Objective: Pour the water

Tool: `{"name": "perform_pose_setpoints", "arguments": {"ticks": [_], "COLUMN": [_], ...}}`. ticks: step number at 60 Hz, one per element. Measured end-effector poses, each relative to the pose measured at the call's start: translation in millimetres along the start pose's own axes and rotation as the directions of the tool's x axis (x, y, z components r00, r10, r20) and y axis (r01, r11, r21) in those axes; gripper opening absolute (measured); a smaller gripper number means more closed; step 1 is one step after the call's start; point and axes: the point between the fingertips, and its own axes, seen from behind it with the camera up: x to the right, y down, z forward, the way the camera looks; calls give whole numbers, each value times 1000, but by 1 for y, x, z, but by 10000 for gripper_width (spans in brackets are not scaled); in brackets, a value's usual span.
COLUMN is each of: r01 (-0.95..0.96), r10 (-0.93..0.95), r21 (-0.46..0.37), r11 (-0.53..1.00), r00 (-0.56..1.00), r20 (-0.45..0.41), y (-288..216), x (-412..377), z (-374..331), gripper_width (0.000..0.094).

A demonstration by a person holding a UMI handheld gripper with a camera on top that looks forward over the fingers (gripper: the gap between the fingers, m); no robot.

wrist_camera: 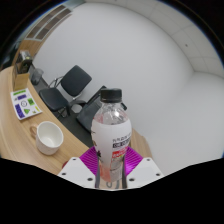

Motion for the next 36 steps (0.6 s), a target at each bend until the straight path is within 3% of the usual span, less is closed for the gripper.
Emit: {"name": "perform_pose_setpoints", "arguments": {"ticks": [7,13,23,34,36], "r01": [-374,-560,-639,-664,-672], "r10": [371,553,637,656,655], "r21": [-2,-28,-85,-92,-61], "r11": [927,828,764,742,738], "r00": [919,809,728,692,691], "r20": [134,200,254,302,305], "y": [14,27,55,71,68], "x": [-19,-38,-74,-99,-97], "z": [5,16,35,48,48], "gripper_width": [298,298,299,307,305]}}
